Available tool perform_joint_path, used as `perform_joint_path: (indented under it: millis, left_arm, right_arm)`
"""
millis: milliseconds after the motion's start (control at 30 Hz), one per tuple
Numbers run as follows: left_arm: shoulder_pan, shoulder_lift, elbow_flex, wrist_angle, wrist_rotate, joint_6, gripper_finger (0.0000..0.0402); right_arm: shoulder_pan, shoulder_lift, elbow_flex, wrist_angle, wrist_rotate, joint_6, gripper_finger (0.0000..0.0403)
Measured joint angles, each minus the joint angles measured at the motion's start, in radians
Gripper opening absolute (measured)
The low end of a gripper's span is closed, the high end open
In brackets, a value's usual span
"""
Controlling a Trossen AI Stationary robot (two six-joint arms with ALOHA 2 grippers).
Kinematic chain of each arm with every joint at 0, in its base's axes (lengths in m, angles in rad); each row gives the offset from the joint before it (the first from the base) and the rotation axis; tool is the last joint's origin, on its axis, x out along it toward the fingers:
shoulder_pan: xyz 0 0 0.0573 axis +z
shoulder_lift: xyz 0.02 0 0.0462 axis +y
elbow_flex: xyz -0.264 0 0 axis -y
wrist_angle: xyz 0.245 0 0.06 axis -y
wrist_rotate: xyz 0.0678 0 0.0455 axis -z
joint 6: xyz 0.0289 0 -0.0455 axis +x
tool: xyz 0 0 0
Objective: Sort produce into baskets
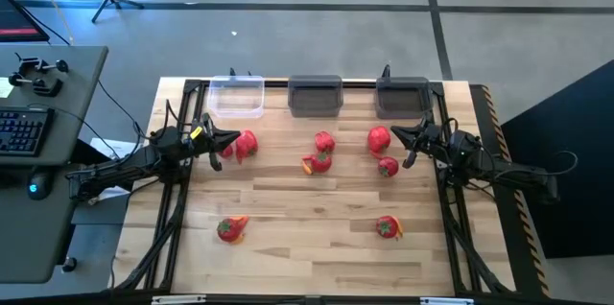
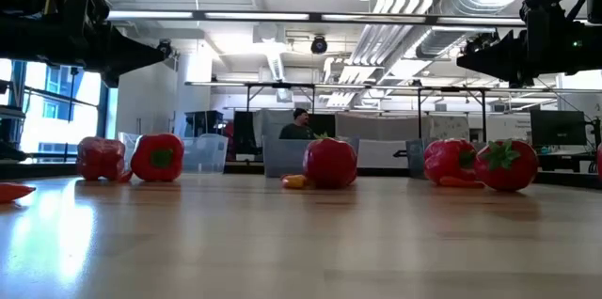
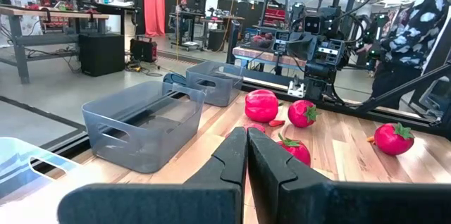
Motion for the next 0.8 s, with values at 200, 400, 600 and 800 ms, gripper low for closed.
perform_joint_path:
  millis: [200, 400, 600, 800]
  left_arm:
    - [0.000, 0.000, 0.000, 0.000, 0.000, -0.001, 0.0000]
    - [0.000, 0.000, 0.000, 0.000, 0.000, 0.000, 0.0000]
    - [0.000, 0.000, 0.000, 0.010, 0.000, 0.000, 0.0000]
    - [0.000, 0.000, 0.000, 0.015, -0.001, -0.018, 0.0000]
  right_arm:
    - [0.000, 0.000, 0.000, 0.000, 0.000, 0.000, 0.0000]
    - [0.000, 0.000, 0.000, 0.000, 0.000, 0.000, 0.0000]
    - [0.000, 0.000, 0.000, 0.000, 0.000, 0.000, 0.0000]
    - [0.000, 0.000, 0.000, 0.000, 0.000, 0.000, 0.0000]
